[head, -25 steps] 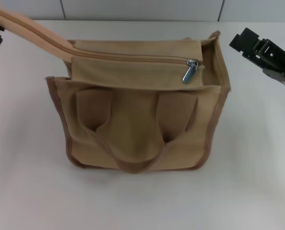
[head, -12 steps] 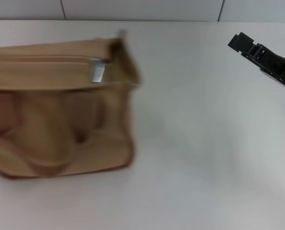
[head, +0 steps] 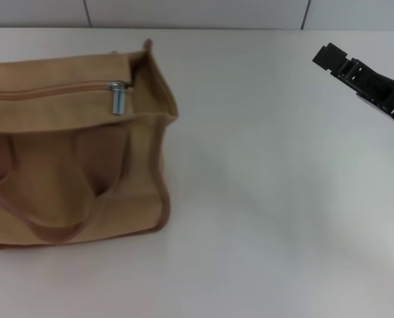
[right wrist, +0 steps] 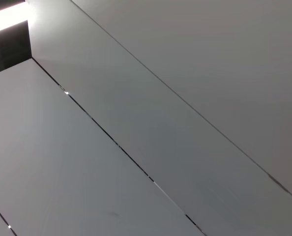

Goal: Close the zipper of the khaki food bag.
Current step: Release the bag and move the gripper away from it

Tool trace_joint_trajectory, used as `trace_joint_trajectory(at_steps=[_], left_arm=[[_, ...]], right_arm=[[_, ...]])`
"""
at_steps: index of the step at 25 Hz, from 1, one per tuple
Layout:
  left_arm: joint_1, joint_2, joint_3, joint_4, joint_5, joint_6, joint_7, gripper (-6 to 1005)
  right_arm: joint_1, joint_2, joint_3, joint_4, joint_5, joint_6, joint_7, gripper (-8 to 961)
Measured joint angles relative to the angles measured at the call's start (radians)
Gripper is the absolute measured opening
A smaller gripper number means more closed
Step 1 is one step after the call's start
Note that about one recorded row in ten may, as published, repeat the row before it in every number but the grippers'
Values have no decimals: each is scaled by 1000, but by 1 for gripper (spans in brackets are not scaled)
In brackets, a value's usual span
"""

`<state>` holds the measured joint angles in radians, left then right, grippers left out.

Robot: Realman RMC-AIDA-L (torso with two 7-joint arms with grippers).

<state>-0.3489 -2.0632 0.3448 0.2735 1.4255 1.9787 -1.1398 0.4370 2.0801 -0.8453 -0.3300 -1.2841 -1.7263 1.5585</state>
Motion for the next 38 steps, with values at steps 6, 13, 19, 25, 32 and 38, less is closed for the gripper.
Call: trace_joint_trajectory(at_steps=[6, 13, 19, 25, 32, 38], left_arm=[[-83, -9, 168, -2, -1, 5, -2, 772], [-186, -14, 323, -1, -5, 15, -28, 772], [-191, -12, 322, 15, -7, 19, -40, 772], [-150, -5, 293, 29, -11, 11, -31, 772], [-120, -4, 271, 48, -11, 6, -29, 772], [-118, -6, 273, 49, -8, -1, -27, 772]], right_arm=[[1, 0, 0, 11, 0, 0, 0, 817], [-3, 0, 6, 16, -1, -1, -14, 817], [-6, 0, 8, 17, -1, 32, -26, 817], [0, 0, 3, 17, 0, 139, -13, 817], [92, 0, -1, 61, -61, 205, 56, 817], [158, 1, -2, 92, -182, 246, 95, 818]])
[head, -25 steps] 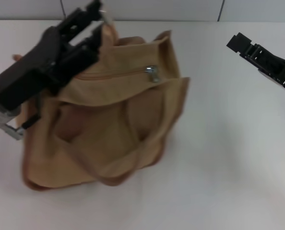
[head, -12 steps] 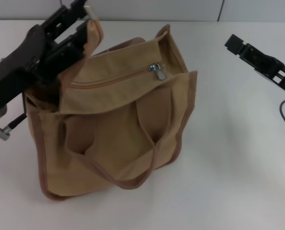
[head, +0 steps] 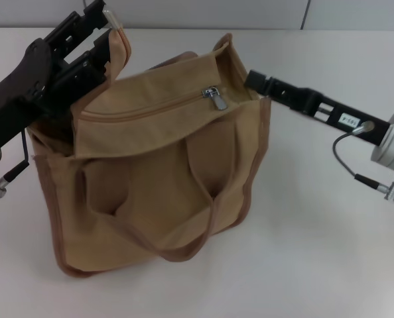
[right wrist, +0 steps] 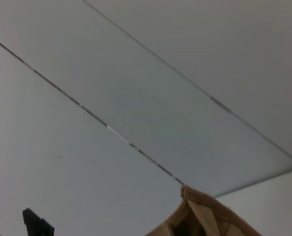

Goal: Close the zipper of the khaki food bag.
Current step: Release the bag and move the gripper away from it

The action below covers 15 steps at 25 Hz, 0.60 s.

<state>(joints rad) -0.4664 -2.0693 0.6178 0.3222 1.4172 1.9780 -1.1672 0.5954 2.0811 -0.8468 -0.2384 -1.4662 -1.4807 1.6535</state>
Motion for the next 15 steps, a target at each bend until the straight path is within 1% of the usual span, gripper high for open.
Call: trace_joint_trajectory(at_steps=[5, 10, 12, 15], left_arm=[[3, 0, -1, 0, 1, -1, 0, 772], [5, 0, -1, 0, 3, -6, 0, 772], [6, 0, -1, 0, 4, -6, 1, 772], [13, 2, -1, 0, 5, -11, 2, 772]], right_arm=[[6, 0, 0, -4, -50, 1, 26, 755], [7, -2, 0, -5, -59, -5, 26, 692], [5, -3, 1, -6, -60, 0, 26, 491], [0, -5, 8, -6, -58, 1, 26, 387]])
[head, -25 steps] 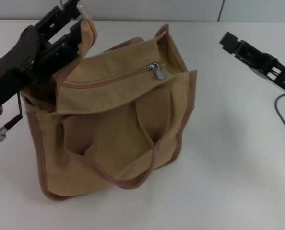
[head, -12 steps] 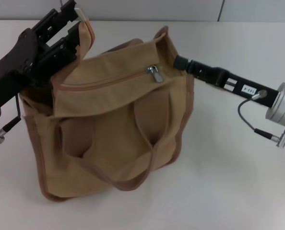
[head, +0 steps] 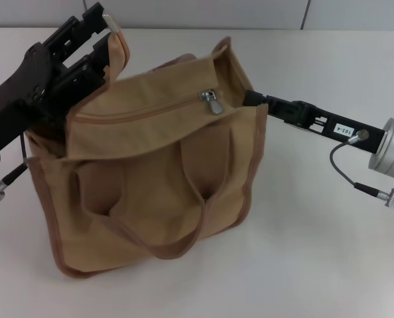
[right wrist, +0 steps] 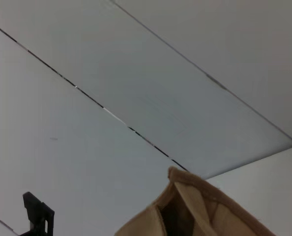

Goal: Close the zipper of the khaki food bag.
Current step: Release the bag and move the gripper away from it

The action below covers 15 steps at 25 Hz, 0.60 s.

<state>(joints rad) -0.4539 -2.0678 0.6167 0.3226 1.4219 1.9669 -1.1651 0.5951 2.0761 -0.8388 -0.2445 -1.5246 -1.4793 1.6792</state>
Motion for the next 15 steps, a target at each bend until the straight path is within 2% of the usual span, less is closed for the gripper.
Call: trace_joint_trajectory(at_steps=[4, 9, 10, 13, 15], left_arm=[[11, 2, 0, 9, 0, -14, 15, 772], [57, 7, 5, 66, 5, -98, 31, 772], [75, 9, 3, 87, 5, -125, 31, 772], [94, 16, -1, 101, 4, -139, 32, 772], [113, 29, -29, 108, -2, -133, 32, 772]], right_arm=[[-11, -4, 12, -8, 7, 0, 1, 249], [-66, -10, 77, -77, 10, -3, 44, 18], [-90, -10, 112, -102, 10, -8, 57, 15], [-101, -10, 130, -110, 11, -11, 61, 5], [-105, -10, 132, -112, 11, -13, 58, -1]])
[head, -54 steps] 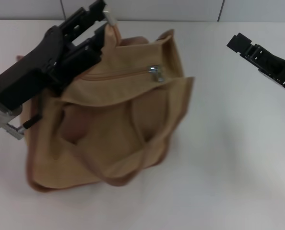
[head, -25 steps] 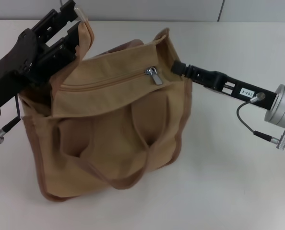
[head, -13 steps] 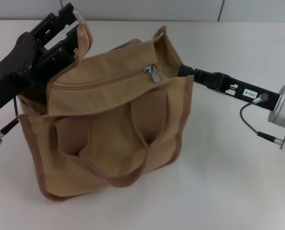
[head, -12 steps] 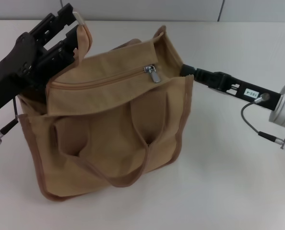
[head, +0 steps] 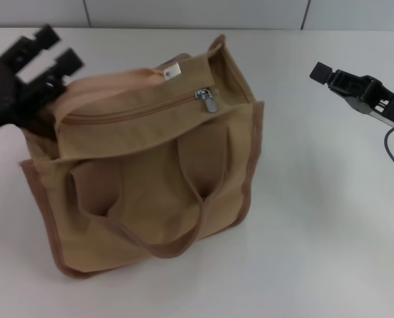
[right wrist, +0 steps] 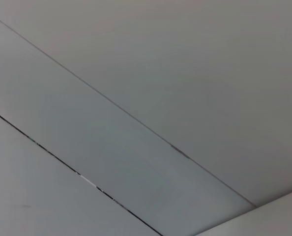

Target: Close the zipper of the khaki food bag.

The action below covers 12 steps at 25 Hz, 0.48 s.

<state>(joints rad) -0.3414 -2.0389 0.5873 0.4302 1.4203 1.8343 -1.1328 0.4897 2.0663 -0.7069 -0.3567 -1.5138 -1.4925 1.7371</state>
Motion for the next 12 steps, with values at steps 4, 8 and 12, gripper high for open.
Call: trace_joint_trajectory(at_steps=[4, 8, 12], left_arm=[[10, 4, -125, -5, -5, 76, -12, 772], [20, -13, -213, 6, -38, 175, -58, 772], [16, -19, -95, 51, -51, 172, -61, 772]], right_arm=[[5, 5, -5, 0, -3, 0, -13, -1], [19, 11, -7, 5, -5, -1, -48, 0], [27, 14, -7, 10, -2, -29, -93, 1]])
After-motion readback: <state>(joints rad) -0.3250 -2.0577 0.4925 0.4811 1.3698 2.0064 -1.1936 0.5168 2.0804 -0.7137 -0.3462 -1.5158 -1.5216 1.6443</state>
